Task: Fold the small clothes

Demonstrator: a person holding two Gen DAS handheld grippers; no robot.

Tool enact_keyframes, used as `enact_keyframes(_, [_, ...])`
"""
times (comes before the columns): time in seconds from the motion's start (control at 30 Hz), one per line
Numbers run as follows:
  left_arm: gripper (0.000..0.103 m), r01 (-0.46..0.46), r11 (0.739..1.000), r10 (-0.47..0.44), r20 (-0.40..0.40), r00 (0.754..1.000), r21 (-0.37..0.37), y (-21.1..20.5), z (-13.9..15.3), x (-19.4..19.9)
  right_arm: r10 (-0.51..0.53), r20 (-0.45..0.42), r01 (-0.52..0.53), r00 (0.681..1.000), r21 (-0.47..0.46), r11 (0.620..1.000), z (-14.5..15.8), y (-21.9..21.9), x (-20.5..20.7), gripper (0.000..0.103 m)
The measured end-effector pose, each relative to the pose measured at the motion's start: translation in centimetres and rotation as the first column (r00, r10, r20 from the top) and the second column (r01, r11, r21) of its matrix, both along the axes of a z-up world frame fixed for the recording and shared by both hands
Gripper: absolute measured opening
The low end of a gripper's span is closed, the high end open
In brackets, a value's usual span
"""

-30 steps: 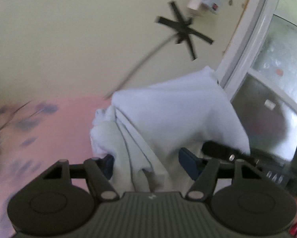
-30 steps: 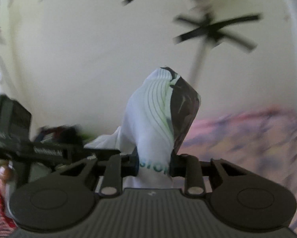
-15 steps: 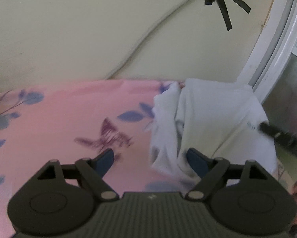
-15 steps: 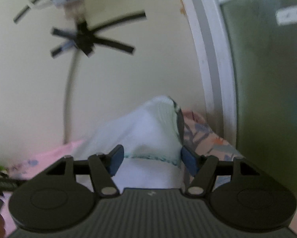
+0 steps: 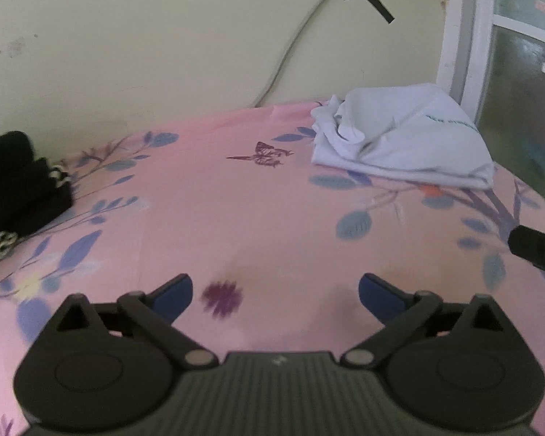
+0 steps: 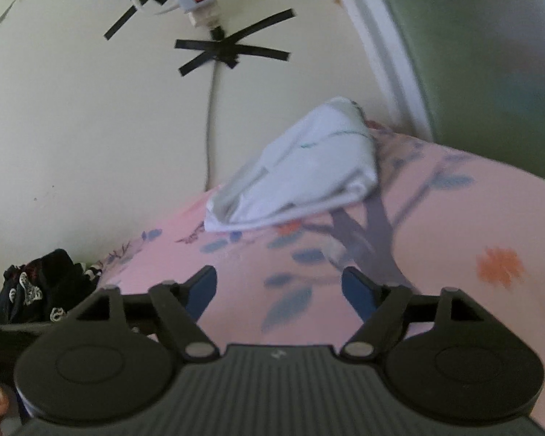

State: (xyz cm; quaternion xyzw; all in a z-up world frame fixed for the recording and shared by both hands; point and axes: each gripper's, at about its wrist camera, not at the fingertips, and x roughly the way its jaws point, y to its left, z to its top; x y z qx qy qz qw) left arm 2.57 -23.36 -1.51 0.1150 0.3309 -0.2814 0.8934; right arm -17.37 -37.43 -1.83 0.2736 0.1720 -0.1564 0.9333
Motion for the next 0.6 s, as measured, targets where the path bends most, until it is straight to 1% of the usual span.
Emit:
enact_keyframes(0.07, [0.103,-0.001,1.0,0.0,0.024,1.0,0.007,0.8,0.2,-1.2,-0.031,-0.003,0.031,1.0,0.002,1.0,-0.1,0.6,-1.2,0.081])
enact_keyframes(0.23, [0.103,0.005,1.0,-0.006,0.048,0.999,0.024,2.4,0.2,-3.4,-0.075,-0.019,0.075,0.997,0.004,0.997,-0.5,1.2,-2.7,0.084])
enact_keyframes(0.27, [0.103,0.005,1.0,-0.006,0.054,0.998,0.023,2.6,0.3,-3.6,-0.08,-0.012,0.08,0.997,0.006,0.997,-0.5,1.3,-3.1,0.087])
enact_keyframes(0.37, [0.103,-0.004,1.0,0.002,0.071,0.997,0.02,3.0,0.3,-4.0,-0.093,-0.005,0.093,0.996,-0.002,0.996,-0.6,1.5,-3.2,0.088])
enact_keyframes(0.6, [0.103,-0.002,1.0,0.002,0.061,0.998,0.009,3.5,0.1,-3.9,-0.094,0.005,0.094,0.996,0.002,0.996,-0.6,1.4,-3.1,0.09])
